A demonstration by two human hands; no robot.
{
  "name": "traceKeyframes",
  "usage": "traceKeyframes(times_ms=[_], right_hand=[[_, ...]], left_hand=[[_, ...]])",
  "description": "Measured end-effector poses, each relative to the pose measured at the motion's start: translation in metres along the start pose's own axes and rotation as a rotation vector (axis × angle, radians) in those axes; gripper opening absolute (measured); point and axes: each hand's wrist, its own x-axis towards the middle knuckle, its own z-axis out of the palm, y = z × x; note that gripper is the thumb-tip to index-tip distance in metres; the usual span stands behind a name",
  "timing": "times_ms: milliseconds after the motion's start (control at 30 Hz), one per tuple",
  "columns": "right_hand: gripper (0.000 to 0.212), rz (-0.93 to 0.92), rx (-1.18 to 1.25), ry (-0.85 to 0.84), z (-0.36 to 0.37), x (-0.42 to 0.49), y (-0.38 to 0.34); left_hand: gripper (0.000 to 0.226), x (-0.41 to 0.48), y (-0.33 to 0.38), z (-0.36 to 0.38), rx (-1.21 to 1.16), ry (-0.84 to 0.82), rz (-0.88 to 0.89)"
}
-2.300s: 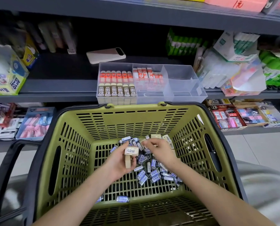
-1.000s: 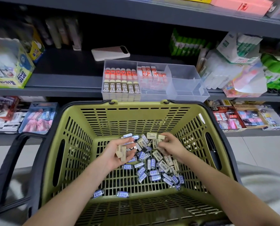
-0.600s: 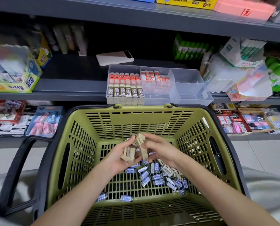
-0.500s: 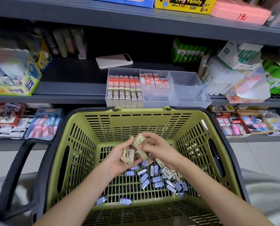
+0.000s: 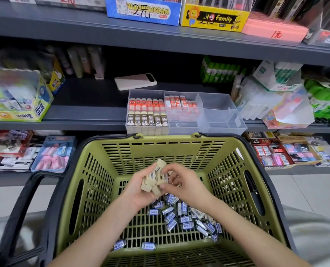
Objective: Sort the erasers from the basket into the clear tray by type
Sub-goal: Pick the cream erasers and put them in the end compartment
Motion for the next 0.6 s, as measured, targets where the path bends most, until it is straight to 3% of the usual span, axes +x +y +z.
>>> traceKeyframes(times_ms=[100, 267, 467, 600], right_hand=[[0.017, -0.063, 0.097, 0.035, -0.009, -0.004, -0.005], [0.019, -0.101, 0.185, 0.146, -0.035, 0.002, -0.019], [0.02, -0.164, 0.095, 0.476, -0.099, 0.026, -0.028], [0.024, -0.147, -0.135, 0.685, -0.151, 0.058, -0.016]], left_hand=[[0.029, -0.003, 0.004, 0.005, -0.007, -0.045, 0.036], [0.034, -0.015, 0.011, 0.017, 0.046, -0.042, 0.052], [0.035, -0.03, 0.024, 0.04, 0.079, -0.023, 0.068], [0.029, -0.029, 0.038, 0.066, 0.097, -0.102, 0.078]])
